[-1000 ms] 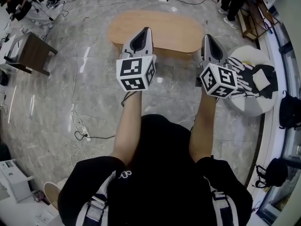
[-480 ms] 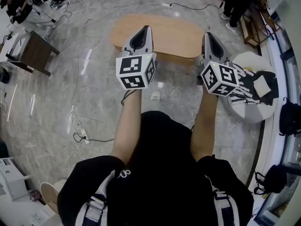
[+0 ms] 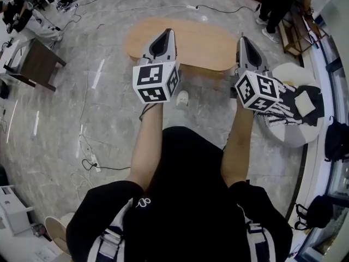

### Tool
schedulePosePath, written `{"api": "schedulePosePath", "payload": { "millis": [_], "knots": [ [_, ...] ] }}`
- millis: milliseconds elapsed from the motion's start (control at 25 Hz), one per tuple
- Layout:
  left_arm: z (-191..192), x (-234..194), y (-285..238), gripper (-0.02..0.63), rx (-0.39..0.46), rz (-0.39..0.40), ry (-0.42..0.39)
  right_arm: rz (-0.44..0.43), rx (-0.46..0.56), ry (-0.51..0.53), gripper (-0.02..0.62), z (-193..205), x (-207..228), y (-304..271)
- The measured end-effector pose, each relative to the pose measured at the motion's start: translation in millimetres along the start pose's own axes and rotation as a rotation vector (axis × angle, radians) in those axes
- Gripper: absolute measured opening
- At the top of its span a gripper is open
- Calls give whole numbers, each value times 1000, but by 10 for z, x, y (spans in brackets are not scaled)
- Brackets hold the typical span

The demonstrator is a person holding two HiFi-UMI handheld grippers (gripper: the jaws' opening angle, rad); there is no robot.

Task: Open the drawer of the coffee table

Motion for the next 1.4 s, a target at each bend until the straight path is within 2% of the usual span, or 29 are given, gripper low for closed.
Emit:
{"api": "schedulePosePath", "payload": {
  "millis": [280, 720, 1000, 1400],
  "knots": [
    [191, -179, -633, 9, -6, 27, -11, 28, 12, -13, 12, 146, 269, -546],
    [444, -442, -2159, 10, -66, 123, -8, 110, -23, -48, 12, 353, 866, -1756],
    [445, -621, -3197, 9, -56, 160, 53, 131, -55, 3, 12, 224, 1170, -2555],
    [629, -926, -4403, 10, -49, 220, 61, 139, -69, 33, 12, 292, 1497, -3730]
  ]
}}
Point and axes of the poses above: the fingertips, and each gripper's own axes: y backward along the fingers, x to its right, z out of its underside, the point moved 2 cm from there along y, backward along the fingers, and after that the axes turned 9 degrees about -y, right-handed, at the moved point
